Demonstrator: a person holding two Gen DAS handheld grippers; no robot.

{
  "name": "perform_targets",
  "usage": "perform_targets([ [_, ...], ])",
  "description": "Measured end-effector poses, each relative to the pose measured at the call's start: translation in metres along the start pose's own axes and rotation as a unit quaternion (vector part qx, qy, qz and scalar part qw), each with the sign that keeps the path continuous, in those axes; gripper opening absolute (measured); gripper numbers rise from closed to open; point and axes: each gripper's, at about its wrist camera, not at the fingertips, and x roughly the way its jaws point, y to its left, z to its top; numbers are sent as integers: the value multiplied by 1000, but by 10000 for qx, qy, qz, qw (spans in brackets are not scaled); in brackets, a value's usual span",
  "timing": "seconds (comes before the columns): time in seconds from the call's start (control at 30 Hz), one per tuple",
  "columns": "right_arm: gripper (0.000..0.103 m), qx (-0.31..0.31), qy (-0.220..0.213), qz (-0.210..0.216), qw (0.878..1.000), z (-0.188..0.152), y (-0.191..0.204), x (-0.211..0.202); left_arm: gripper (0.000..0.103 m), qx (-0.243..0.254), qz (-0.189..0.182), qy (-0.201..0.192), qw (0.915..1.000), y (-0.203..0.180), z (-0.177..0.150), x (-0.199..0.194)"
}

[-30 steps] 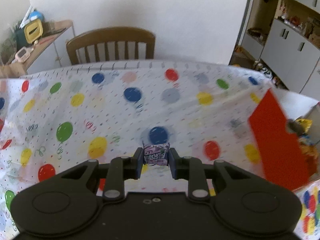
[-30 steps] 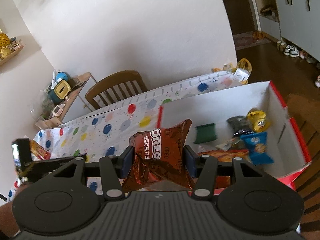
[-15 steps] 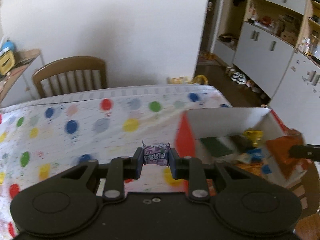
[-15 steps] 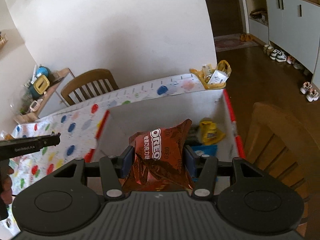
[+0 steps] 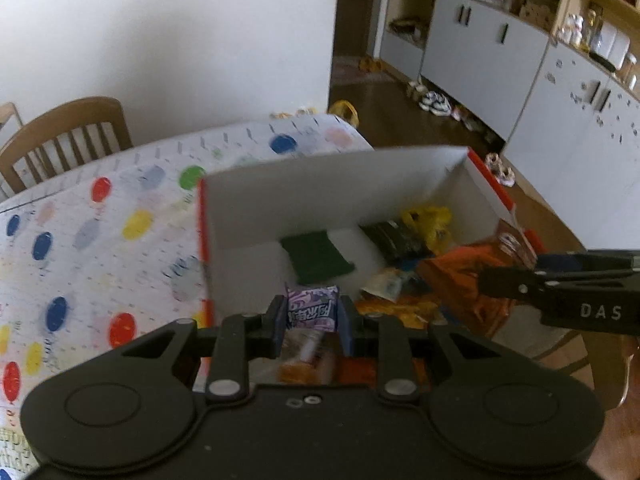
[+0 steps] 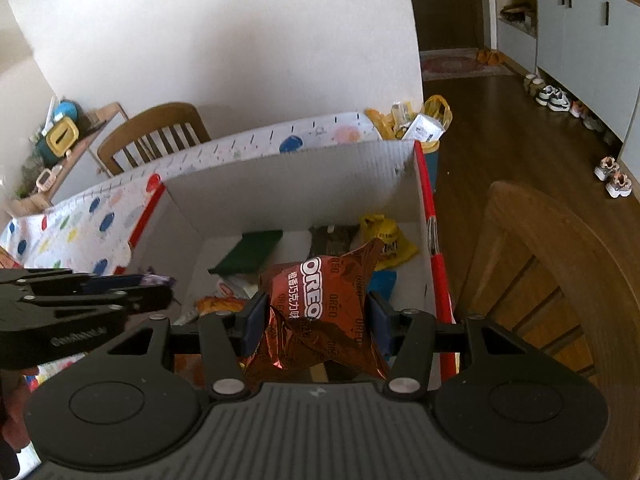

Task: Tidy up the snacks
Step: 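Carry the Oreo bag and purple candy over into the red box, then open both tools to drop the Oreo bag and candy into the box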

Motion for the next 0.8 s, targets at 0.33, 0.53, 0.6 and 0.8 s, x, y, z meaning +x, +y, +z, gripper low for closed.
perform_targets([
  [0.33,55,-207,66,-54,9997,-7,-6,11,26,64,55,271,9996,-18,-12,26],
  [0.53,66,-309,5,-62,9995,-11,-7,5,27,-87,14,289,9995,-14,-12,25],
  [0.6,72,-312,-47,-48,9995,-12,-6,1,29,-142,1,293,9995,-12,-12,24],
  [0.8,84,-360,-275,-158,9988,-16,-4,-15,32,-219,-126,243,9994,-8,-17,16],
])
